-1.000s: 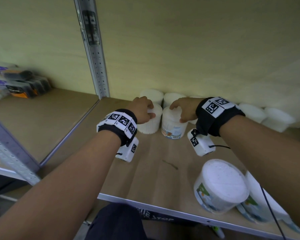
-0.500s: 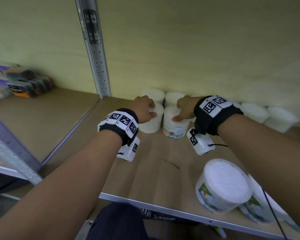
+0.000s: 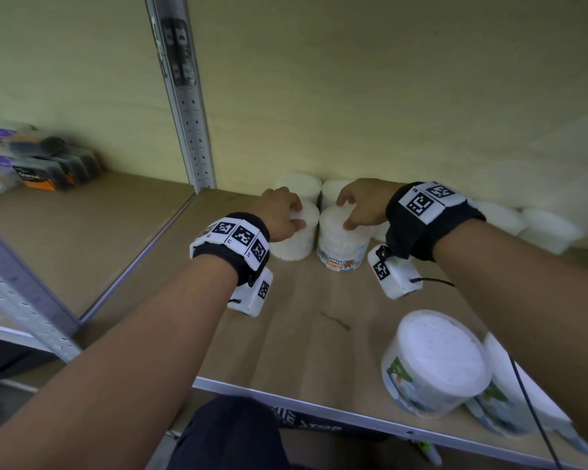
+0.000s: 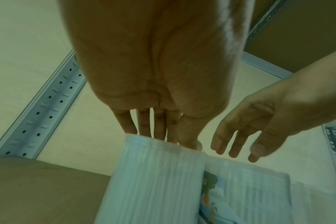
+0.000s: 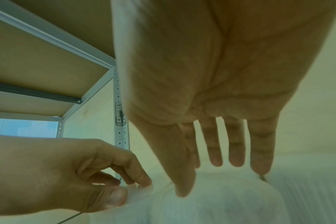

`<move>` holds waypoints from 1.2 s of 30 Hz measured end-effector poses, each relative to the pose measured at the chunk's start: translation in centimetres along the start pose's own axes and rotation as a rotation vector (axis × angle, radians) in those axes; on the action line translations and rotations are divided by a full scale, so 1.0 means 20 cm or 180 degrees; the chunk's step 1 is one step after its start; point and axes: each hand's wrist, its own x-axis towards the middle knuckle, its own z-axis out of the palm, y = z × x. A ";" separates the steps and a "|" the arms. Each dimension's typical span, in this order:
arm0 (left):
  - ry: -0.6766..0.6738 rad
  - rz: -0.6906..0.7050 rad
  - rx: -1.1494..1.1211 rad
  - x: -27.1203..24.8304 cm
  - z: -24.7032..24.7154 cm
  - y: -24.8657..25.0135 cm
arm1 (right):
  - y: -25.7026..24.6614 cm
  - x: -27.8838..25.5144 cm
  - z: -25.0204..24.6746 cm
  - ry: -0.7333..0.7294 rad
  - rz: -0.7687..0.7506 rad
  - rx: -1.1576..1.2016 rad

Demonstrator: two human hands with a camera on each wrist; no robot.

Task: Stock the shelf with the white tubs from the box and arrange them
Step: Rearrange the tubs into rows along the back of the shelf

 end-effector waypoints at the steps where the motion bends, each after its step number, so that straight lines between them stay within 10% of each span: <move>1: -0.0008 0.0003 -0.0001 0.00 0.00 0.00 | 0.00 0.01 0.00 0.0029 0.0040 -0.0029; 36: -0.0721 0.0349 -0.0312 0.05 -0.11 -0.05 | -0.02 0.02 0.04 -0.0098 -0.0169 -0.0549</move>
